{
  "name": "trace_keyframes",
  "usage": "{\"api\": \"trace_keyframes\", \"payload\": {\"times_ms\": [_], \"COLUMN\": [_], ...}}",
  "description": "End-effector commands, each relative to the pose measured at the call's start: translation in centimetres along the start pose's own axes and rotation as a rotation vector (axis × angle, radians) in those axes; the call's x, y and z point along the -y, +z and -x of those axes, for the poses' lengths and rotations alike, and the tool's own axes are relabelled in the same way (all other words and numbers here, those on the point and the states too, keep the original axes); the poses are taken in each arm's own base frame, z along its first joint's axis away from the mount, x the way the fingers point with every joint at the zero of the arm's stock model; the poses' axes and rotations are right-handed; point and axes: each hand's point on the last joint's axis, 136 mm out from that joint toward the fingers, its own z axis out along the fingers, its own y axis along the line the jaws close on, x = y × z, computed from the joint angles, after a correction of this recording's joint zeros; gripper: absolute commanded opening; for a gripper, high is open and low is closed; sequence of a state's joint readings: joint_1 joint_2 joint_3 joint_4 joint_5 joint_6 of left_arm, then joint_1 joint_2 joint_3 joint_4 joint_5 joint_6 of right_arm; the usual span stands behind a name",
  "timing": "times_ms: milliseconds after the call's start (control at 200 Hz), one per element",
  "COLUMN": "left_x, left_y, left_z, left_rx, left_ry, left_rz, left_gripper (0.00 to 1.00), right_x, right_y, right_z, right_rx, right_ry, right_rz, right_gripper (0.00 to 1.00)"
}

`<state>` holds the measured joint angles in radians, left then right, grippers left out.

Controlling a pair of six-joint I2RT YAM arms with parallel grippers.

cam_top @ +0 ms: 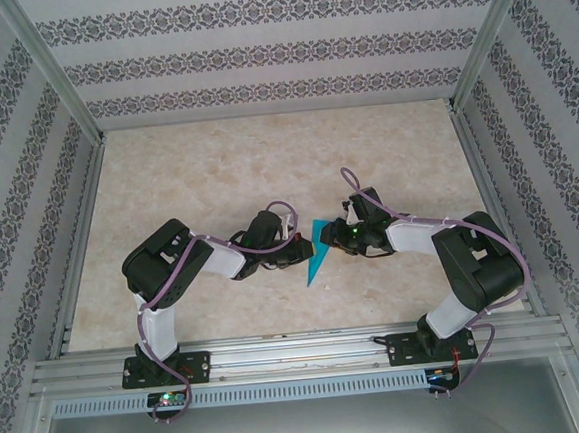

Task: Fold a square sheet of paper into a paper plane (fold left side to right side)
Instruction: Fold the wing for the fifth time at the center of the table.

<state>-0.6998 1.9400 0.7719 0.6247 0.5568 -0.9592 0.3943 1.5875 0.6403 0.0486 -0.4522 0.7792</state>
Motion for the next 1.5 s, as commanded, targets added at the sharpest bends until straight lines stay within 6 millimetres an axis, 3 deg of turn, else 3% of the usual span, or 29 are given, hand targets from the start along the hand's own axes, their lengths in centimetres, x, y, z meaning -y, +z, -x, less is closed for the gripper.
{"api": "trace_keyframes", "payload": {"times_ms": [0,615,1494], "left_x": [-3.7,-4.1,-5.9], "left_y": [-0.6,-0.4,-0.2], "left_z": [-1.0,-1.2,-1.8], "left_rx": [-0.005,-0.021,-0.041], "left_ry": [-0.062,-0.069,-0.112], "left_rz": [0.117,0.132,0.214], "left_gripper": [0.00,0.00,0.00], "right_x": [1.1,0.7,-0.9], "right_y": [0.7,0.7,-1.3], "right_z": [-0.6,-0.7,-0.1], "right_rx": [-0.031,-0.035,0.018], "right_ry": [-0.003,-0.009,-0.024], "right_rz": [-0.035,-0.022,0.029], "right_gripper": [0.43,0.43,0.42]}}
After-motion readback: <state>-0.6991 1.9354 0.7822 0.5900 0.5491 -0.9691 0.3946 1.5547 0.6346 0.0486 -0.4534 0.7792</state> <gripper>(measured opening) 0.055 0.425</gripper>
